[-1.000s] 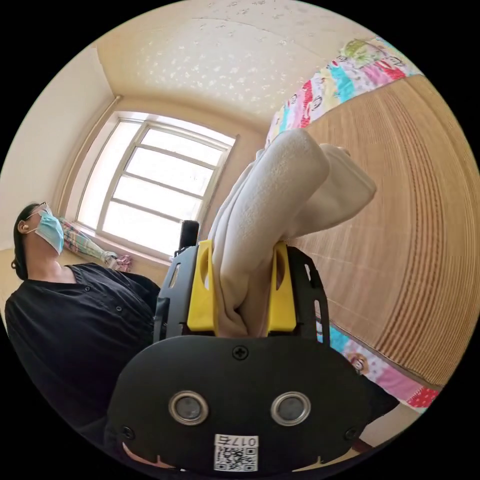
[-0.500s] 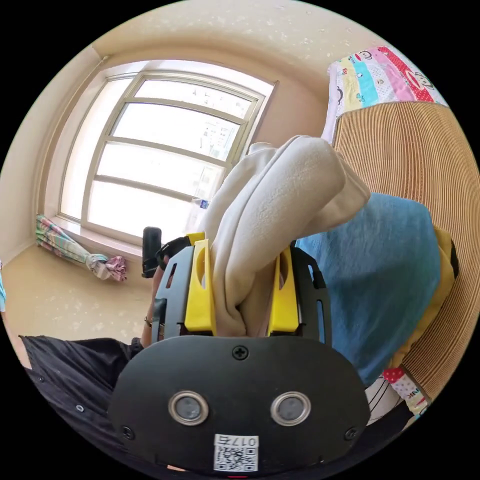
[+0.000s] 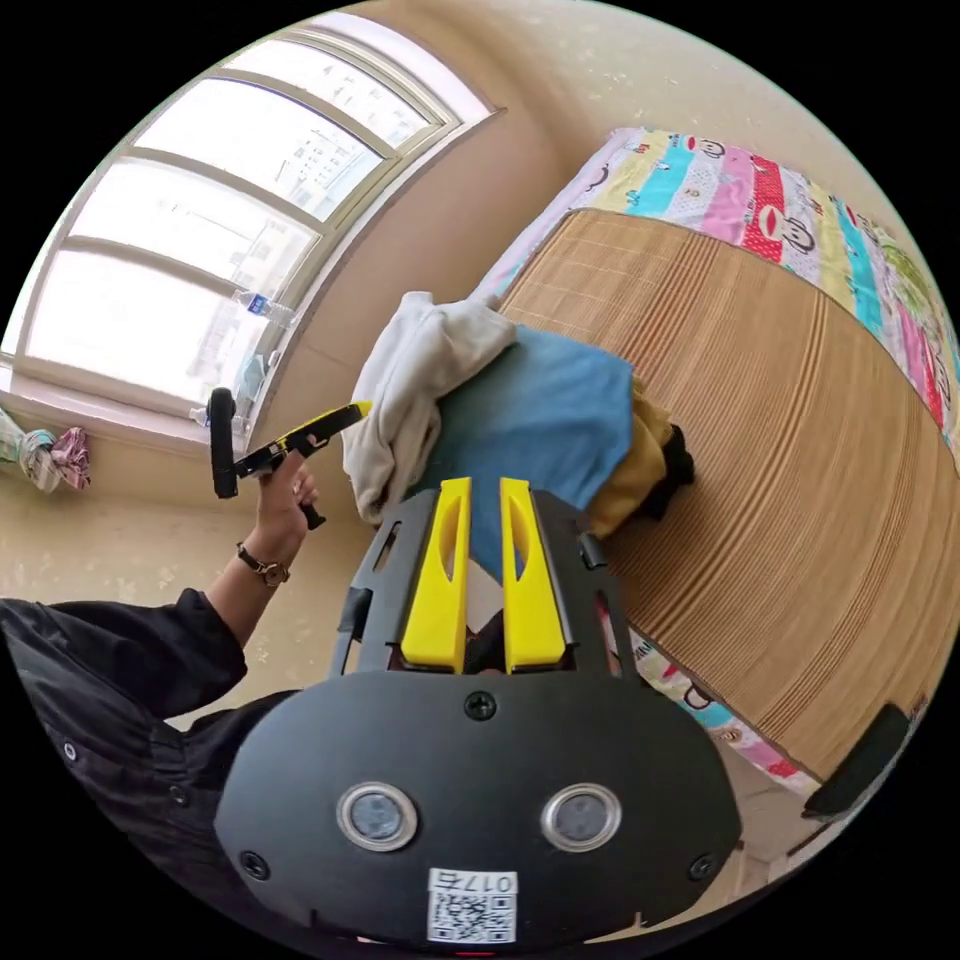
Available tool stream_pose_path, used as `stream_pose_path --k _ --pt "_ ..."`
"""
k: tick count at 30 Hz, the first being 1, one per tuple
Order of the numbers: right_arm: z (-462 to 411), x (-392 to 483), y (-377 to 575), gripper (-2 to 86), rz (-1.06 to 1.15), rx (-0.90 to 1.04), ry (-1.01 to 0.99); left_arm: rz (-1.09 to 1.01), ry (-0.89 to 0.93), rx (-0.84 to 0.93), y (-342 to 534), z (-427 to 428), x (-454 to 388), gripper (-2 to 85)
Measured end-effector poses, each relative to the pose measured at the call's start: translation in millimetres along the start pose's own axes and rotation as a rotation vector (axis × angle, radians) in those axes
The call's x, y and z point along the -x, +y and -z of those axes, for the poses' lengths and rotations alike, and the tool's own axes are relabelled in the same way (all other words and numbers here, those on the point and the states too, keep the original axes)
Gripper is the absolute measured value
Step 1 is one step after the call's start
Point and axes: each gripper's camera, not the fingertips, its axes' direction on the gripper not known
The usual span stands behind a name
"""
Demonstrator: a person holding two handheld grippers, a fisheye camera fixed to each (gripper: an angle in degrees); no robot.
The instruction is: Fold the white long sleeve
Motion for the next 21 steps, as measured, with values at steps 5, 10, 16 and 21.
stream_pose_path --k 5,10,16,21 --pt "111 -81 64 2.0 -0.181 -0.147 0.038 -0.022 0.045 0.054 4 22 -24 16.5" --pt "198 -143 125 0.8 -0.295 -0.329 0.054 0.002 0.188 0.026 5 52 -94 14.8" --pt "281 -239 207 0.5 -0.394 -0.507 0.032 -0.032 0.252 -0.034 14 101 -238 14.6" --pt "329 -323 292 0.5 -0.423 -0.593 -0.030 -0.296 0.232 0.040 47 109 -379 14.0"
